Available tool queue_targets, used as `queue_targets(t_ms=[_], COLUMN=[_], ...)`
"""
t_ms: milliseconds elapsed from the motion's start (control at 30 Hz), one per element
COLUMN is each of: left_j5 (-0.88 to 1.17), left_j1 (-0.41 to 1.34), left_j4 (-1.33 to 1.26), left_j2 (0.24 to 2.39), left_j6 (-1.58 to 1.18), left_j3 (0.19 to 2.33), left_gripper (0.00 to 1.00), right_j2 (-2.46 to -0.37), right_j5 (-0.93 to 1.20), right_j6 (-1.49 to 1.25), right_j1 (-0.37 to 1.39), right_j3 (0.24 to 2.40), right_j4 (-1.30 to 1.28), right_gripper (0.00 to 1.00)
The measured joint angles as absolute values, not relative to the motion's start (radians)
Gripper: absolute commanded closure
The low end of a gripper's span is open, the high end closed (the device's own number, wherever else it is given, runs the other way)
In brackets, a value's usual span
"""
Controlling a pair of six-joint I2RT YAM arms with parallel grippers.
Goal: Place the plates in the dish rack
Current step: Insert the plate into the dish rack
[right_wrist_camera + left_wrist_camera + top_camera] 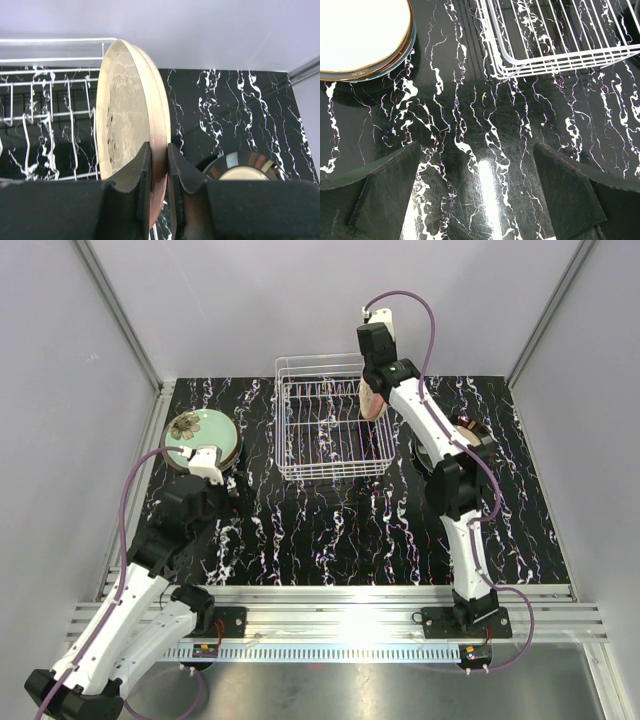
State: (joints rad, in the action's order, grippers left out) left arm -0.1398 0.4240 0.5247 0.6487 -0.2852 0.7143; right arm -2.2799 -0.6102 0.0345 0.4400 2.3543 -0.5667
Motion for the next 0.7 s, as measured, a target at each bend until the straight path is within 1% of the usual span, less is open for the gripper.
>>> queue_targets(t_ms=[467, 567, 600, 633, 700], left_j5=[-0.143, -0.143, -0.143, -0.143, -0.143], left_j1=[0.424, 0.424, 0.424, 0.424, 0.424], left_j4=[0.530, 0.530, 0.530, 0.530, 0.530], left_j2=[0.660, 0.663, 0.663, 0.663, 0.663], left_j6=[-0.285, -0.285, -0.285, -0.285, -0.285], left_j3=[0.714, 0.714, 0.714, 0.714, 0.714], left_gripper=[0.01, 0.01, 0.01, 0.01, 0.01], right_j2=[-2.343, -2.343, -2.343, -2.343, -2.343], right_j5=[-0.577, -0.569, -0.565, -0.563, -0.554], right_j6=[0.029, 0.030, 0.030, 0.030, 0.029], right_j1=[0.428, 0.427, 0.427, 0.427, 0.427], right_j3=[2.338, 2.331, 2.329, 2.329, 2.329], right_j4=[-0.488, -0.476, -0.475, -0.474, -0.468], right_gripper=[0.99, 0.89, 0.79, 0.75, 0.68])
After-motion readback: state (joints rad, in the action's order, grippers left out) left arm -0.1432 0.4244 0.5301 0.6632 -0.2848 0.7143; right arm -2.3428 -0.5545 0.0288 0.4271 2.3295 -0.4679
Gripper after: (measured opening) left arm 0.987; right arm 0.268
